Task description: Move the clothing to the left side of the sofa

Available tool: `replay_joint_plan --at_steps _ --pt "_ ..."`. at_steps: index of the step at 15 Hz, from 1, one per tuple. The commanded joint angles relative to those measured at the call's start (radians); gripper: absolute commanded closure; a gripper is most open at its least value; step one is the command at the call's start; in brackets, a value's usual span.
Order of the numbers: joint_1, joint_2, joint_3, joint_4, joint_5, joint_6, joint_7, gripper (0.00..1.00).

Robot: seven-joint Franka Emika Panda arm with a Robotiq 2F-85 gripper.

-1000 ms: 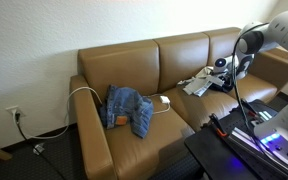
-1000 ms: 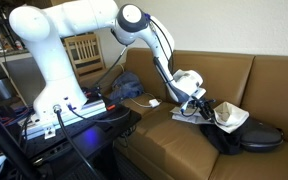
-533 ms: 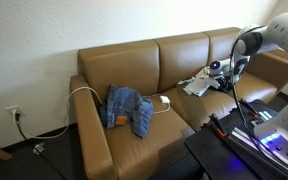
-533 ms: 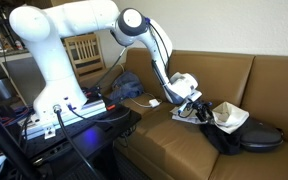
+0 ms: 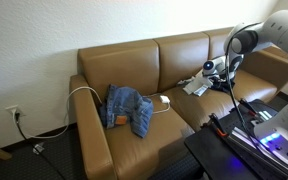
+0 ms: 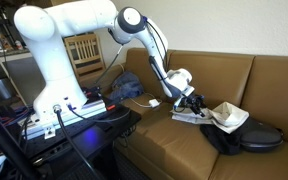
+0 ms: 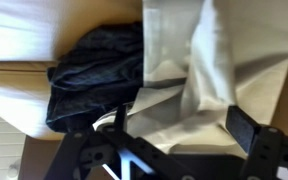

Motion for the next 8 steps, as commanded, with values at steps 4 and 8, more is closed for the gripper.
replay_joint_plan --at_steps 4,8 --pt "-0.024 -0.064 -0.022 -0.039 -0.082 0.158 0.025 0.0" --pt "-0.104 -0.023 -0.003 -0.055 0.003 0.154 -0.119 0.0"
